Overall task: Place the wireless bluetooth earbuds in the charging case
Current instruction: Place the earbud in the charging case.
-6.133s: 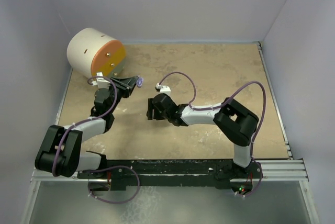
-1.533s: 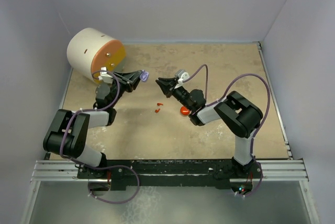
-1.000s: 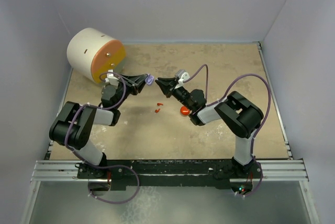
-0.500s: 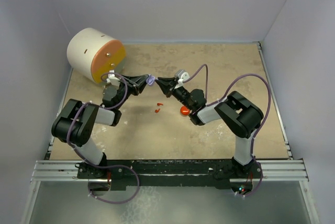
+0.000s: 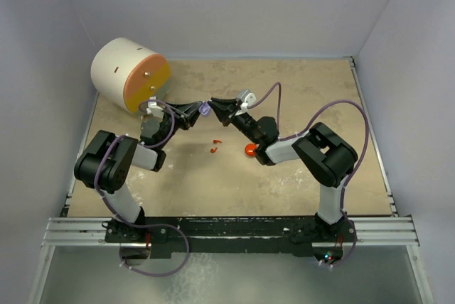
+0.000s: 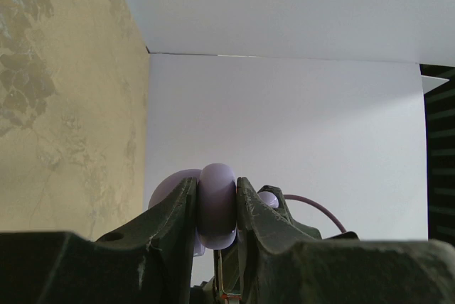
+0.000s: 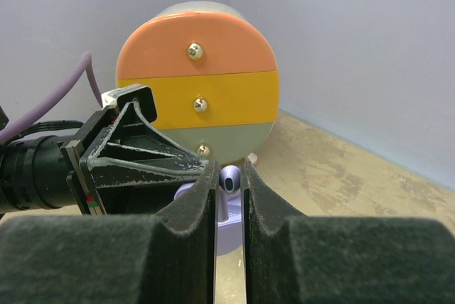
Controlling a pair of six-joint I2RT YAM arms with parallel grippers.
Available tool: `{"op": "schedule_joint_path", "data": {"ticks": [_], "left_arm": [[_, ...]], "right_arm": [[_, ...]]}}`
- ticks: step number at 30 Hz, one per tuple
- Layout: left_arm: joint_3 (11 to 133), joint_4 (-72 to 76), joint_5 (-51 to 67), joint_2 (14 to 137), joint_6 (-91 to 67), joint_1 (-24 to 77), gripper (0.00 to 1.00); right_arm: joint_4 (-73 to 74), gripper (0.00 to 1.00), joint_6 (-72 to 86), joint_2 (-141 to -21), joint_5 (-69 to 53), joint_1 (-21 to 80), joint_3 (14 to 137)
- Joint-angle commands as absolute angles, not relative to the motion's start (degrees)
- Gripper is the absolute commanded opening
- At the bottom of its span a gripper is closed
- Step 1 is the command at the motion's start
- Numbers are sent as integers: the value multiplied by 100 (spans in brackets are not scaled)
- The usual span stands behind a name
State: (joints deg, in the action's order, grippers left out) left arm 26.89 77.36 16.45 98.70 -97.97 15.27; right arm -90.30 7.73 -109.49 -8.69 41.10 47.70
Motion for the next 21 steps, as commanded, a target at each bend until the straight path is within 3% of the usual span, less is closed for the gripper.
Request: {"op": "schedule_joint_path", "data": {"ticks": [1,21], "left_arm": [[2732,8306,1670,9866,-9896,1569,0],[2831,8323,1643,9867,-9945,1673,0]], "right_arm": [[-13291,0,643,-10970,-982,4074,5034],[-13429,0,695,-11174,-1143,4043,5146]]}}
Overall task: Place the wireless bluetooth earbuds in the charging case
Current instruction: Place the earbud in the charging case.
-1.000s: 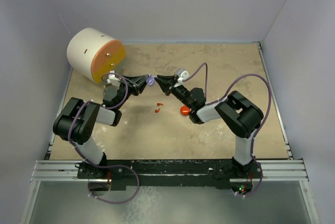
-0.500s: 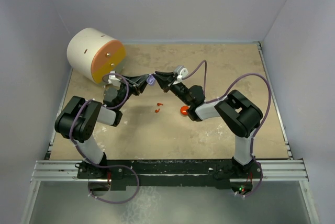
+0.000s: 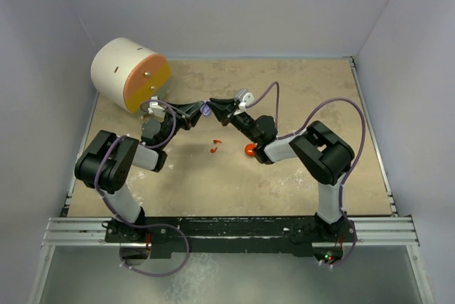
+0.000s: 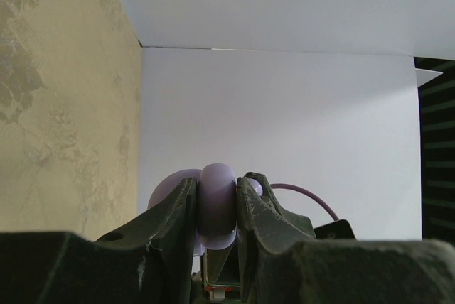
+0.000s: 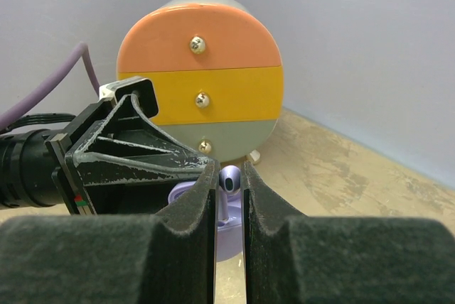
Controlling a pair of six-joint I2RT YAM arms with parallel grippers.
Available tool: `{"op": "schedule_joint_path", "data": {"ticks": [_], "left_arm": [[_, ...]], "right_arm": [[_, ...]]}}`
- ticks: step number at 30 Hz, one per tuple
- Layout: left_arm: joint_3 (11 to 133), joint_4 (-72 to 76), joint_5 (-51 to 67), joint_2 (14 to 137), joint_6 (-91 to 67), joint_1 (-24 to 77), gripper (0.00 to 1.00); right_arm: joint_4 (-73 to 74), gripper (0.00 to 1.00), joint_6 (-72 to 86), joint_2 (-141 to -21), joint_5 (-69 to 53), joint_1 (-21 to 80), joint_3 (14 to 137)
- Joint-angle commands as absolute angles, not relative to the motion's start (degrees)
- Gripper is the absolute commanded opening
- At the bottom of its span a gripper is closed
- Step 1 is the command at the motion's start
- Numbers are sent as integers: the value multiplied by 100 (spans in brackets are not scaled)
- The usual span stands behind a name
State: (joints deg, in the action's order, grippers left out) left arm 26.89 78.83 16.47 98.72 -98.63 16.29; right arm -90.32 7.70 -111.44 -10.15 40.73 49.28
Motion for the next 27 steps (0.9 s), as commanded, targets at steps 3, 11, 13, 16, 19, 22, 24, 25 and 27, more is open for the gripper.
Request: {"op": "schedule_joint_path", "data": {"ticks": [3,11,13,16,19,22,24,25,27], "left_arm": [[2840,8330,1642,9862,-9957,1675,0],[2856,8343,1643,9811,-9991,1678,0],[2856,8345,1643,9796,-9989,1677,0],[2863,8341,1642,9783,-10002,1678,0],[2866,8341,1641,9765,-10010,1674,0],[2858,8386,1627,9766,-10057,1674,0],[2877,8423,1619,9773,-10086,1675,0],[2874,8435,1617,9786,-10101,1678,0],[2883,8454,1609,9790,-10120,1674,0]], "right_arm": [[-13452,0,703,-11186,-1149,4040,5142],[-13552,0,738,-11252,-1145,4025,5099],[-13565,0,740,-11263,-1143,4022,5095],[-13586,0,746,-11262,-1143,4010,5076],[-13597,0,747,-11259,-1134,4001,5047],[-13599,0,746,-11224,-1117,4004,4990],[-13597,0,738,-11199,-1095,3996,4952],[-13603,0,722,-11183,-1079,3999,4926],[-13605,0,706,-11150,-1056,3994,4882]]}}
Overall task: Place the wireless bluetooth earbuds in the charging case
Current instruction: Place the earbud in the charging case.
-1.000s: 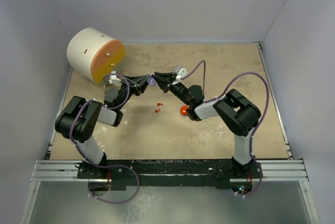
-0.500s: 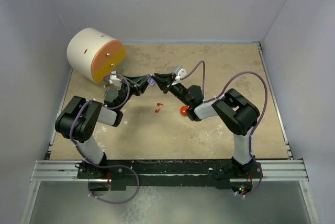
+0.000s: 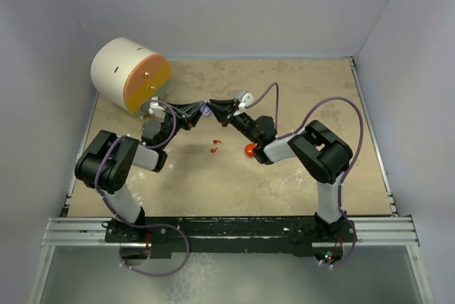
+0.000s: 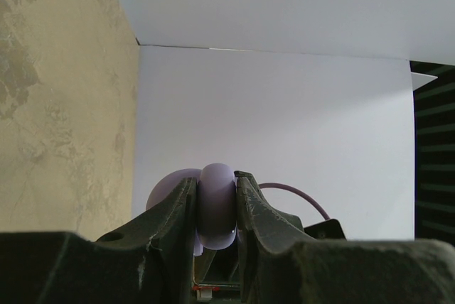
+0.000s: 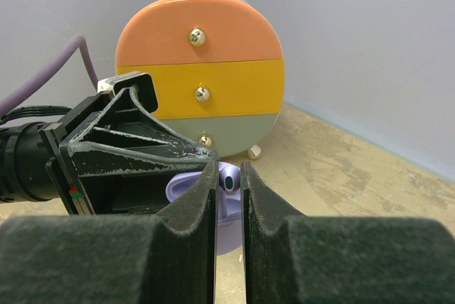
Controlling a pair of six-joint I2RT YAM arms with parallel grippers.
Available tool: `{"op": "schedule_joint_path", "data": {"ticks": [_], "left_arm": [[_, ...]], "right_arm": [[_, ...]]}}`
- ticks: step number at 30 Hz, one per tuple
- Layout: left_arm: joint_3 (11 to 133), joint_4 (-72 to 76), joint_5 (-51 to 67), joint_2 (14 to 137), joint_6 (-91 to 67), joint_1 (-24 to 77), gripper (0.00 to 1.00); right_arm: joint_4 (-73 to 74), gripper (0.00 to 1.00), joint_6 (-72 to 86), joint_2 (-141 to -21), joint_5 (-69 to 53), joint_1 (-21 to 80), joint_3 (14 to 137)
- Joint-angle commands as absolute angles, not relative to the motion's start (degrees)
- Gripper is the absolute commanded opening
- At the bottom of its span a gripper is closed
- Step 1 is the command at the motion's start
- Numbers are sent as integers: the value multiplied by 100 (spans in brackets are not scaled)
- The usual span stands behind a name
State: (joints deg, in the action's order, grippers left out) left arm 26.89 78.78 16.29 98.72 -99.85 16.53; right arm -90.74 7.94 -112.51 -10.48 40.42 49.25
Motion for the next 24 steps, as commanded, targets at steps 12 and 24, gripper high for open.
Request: {"op": "schedule_joint_path", "data": {"ticks": [12,24], "left_arm": [[2925,8507,1574,9855,-10195,1679,0],[2997,8500,1539,9892,-10233,1676,0]], "right_arm": [[-13672,0,632,-11008,-971,3988,4679],[-13676,0,628,-10927,-1003,3988,4540]]}}
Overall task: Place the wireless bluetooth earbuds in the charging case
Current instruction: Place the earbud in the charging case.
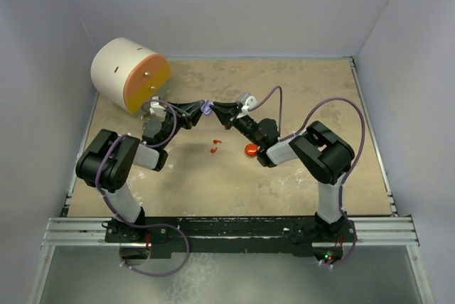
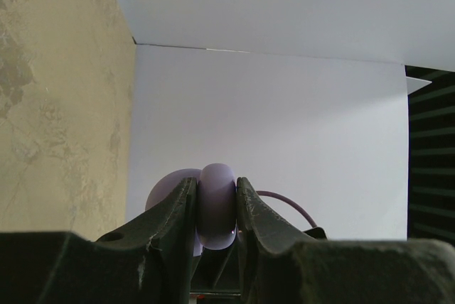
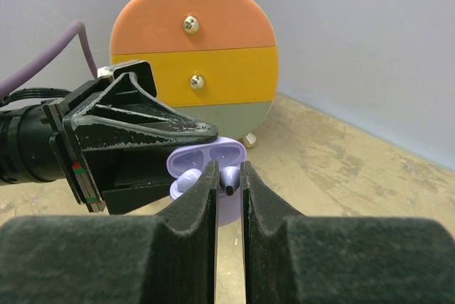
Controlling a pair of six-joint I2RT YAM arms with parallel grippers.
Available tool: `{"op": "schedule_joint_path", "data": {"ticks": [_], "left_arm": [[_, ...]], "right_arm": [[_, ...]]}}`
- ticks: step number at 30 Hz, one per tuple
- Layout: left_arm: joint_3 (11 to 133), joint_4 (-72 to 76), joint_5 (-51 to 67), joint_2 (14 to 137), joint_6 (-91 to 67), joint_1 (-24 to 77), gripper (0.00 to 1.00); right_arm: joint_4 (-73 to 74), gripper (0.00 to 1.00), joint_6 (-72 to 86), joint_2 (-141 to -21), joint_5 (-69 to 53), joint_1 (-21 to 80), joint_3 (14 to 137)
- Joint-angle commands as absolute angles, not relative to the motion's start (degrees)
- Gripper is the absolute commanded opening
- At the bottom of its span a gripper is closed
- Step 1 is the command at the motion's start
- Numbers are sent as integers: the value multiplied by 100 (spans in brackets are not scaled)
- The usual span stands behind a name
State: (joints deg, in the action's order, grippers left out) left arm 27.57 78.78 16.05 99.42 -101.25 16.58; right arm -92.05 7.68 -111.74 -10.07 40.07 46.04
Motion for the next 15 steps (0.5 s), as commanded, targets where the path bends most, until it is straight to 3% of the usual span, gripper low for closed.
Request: {"op": "schedule_joint_path", "data": {"ticks": [1,7,15], "left_arm": [[3001,8499,1538,9888,-10231,1674,0],[3017,8456,1551,9872,-10202,1679,0],[2988,8459,1573,9853,-10204,1695,0]], "right_arm": [[-13676,0,632,-10926,-996,3979,4534],[-13599,0,734,-10914,-957,3975,4559],[-13528,20,745,-10944,-910,3935,4681]]}}
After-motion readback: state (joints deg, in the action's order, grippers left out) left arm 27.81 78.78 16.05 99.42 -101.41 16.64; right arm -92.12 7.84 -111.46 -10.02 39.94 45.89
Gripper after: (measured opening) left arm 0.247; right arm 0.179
